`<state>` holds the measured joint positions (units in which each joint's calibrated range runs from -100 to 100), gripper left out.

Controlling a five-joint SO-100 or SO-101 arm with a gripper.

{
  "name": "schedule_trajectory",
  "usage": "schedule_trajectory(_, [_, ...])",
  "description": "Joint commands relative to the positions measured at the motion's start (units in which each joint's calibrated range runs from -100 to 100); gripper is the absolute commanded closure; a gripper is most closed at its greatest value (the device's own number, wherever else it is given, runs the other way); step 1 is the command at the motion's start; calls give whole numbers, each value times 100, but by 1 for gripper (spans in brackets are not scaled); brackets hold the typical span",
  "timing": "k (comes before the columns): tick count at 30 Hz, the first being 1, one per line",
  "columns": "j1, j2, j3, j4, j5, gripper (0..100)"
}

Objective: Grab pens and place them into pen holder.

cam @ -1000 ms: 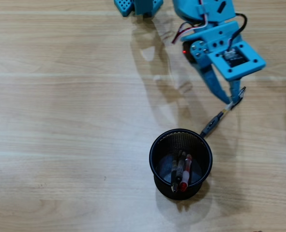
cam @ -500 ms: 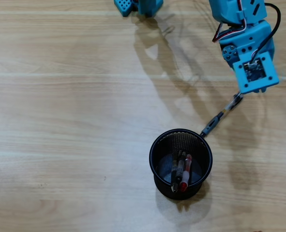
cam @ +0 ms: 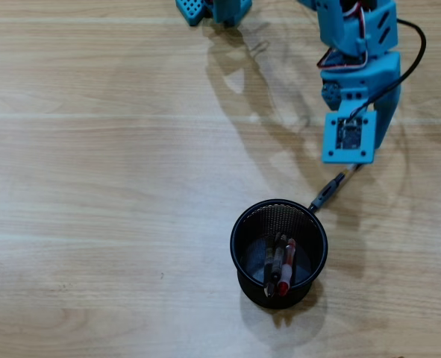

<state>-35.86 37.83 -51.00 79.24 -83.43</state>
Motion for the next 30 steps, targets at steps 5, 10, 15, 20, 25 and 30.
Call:
schedule_trajectory(5, [86,346,-87,1,-11,98])
schedule_trajectory(10, [186,522,-87,44,-6,98])
schedule_trajectory(15, [240,656,-51,53,-6,98])
schedule_trajectory(20, [231,656,-33,53,-42,89])
schedule_trajectory(25, [222,656,-78,311,-47,79])
schedule_trajectory(30, [195,682,-78,251,-52,80])
